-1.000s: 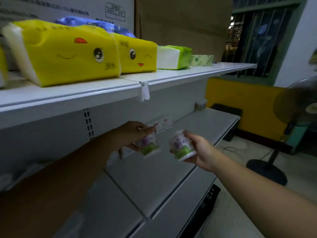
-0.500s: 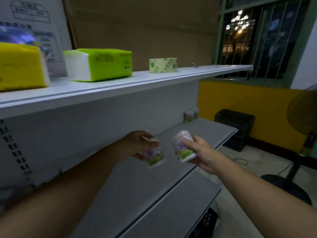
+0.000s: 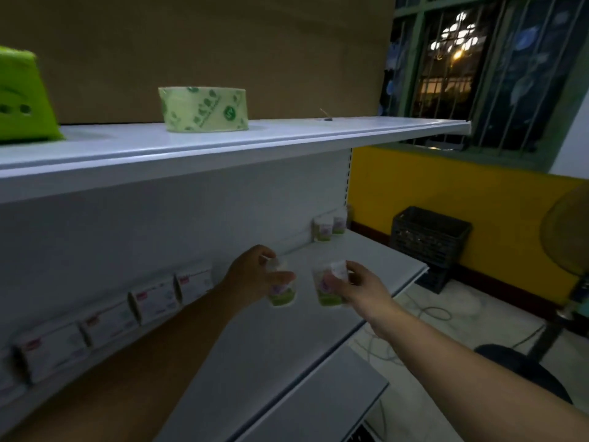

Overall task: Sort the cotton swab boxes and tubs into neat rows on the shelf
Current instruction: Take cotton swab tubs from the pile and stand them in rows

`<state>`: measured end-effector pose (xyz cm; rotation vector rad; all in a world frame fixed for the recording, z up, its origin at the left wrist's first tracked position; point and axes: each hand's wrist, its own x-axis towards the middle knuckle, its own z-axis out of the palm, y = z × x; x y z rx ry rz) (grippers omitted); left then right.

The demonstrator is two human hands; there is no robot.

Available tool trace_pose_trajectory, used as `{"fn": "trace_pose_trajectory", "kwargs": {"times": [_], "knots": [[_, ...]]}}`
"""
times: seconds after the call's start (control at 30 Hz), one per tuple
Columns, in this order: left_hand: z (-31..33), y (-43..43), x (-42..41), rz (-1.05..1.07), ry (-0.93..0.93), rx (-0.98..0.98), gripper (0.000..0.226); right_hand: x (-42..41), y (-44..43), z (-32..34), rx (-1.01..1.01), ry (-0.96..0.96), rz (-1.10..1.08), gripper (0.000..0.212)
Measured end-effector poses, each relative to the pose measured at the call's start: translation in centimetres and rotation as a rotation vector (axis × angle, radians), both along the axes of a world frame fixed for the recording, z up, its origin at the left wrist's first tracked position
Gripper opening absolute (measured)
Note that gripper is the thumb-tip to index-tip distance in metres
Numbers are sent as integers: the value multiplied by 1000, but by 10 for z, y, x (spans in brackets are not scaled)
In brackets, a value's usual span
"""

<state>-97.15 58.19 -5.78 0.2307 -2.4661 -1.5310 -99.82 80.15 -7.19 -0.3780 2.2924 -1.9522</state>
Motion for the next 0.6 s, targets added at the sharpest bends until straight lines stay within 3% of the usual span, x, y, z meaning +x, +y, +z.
{"fn": "trace_pose_trajectory", "kwargs": {"times": [0.1,0.23,0.4,0.5,0.6], "knots": [[-25,7,-43,86,41,31,49,-37,-1,-21,139,75,-51,29],[-52,20,-88,167,77,137,52,-85,0,-46,337,204,-96,18],[-72,25,-120,299,176,-116,66,-132,-9,-58,445,263,-103,19],[-80,28,-133,368,210,-69,79,-164,-20,-63,562,237,-69,48],[-88,34,-144,412,195,60,84,-193,-33,-63,648,274,-11,58]]}}
